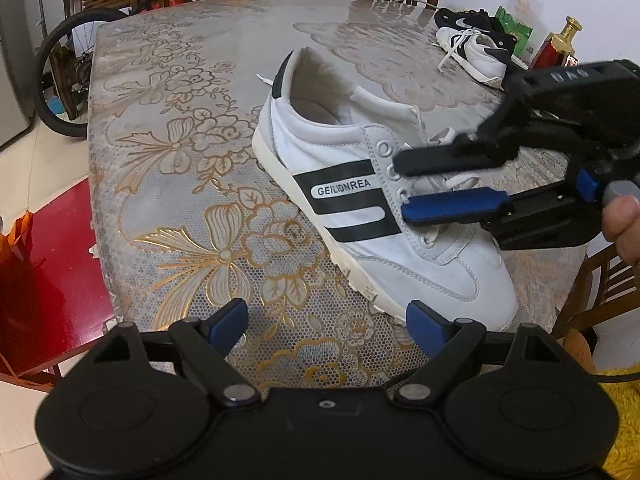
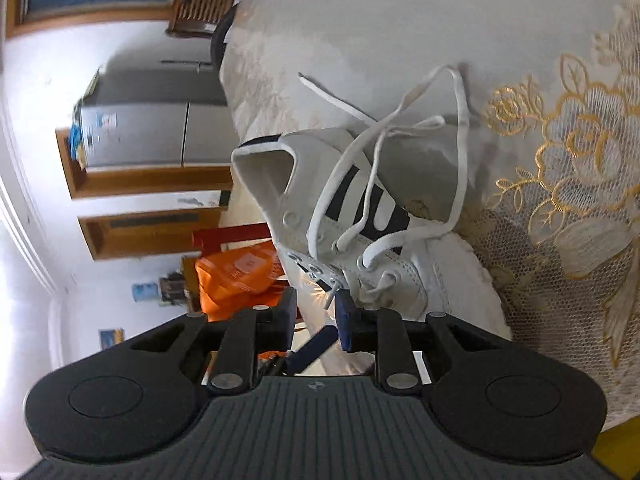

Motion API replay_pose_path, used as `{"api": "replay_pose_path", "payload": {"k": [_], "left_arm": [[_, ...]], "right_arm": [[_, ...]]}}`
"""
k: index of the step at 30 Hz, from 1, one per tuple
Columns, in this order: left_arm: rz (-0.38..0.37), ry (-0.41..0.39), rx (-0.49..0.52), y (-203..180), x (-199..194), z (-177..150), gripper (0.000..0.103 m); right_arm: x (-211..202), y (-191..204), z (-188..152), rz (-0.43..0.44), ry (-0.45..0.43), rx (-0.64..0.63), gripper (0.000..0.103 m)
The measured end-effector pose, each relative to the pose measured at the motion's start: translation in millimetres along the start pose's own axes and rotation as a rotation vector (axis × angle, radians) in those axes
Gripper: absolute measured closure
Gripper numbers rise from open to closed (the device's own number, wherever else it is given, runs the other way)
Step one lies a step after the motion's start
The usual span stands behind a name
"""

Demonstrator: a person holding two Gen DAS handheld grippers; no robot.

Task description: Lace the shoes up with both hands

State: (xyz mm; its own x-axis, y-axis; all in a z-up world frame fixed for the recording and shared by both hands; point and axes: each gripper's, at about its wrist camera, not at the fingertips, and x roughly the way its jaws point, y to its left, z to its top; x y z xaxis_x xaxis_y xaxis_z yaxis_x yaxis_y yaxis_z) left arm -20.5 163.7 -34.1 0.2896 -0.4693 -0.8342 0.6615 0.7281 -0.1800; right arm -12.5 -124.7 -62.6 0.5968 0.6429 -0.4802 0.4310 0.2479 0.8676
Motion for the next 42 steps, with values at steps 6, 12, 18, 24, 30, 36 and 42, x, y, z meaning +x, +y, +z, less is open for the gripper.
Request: {"api": "replay_pose_path", "payload": {"k": [6,12,18,24,30,36,42], "left_arm": [[0.001,0.003,-0.002,0,1,0,0.017],[0.002,0.003,-0.008,0,1,1,0.017],[0.012,0.001,-0.010,-2,4,2,0.016],[0.010,0.002,0.001,-4,7,5,0.015],[-0.037,-0.006,-0.014,-4,7,6,0.012],[-0.071,-0.021,-0.034,-5,5,10,0.012],[-0.039,-0.086,-0.018,-5,-10,12,0.013]], "right_arm": [[-1,1,0,0.007,0.001,0.048,0.070],[-8,-14,5,-0.068,0.022,0.124,0.099],[-27,25,-21,-0.022,0.014,-0.218,0.100],[-95,114,-57,0.471,-0.018,-0.522,0.100],[-165,183,-81,0.705,-0.121,-0.750,0.099],[-178,202,-94,0.676,-0.112,-0.861,0.099],[-173,205,-106,0.542,-0.055,-0.953,0.098]]}}
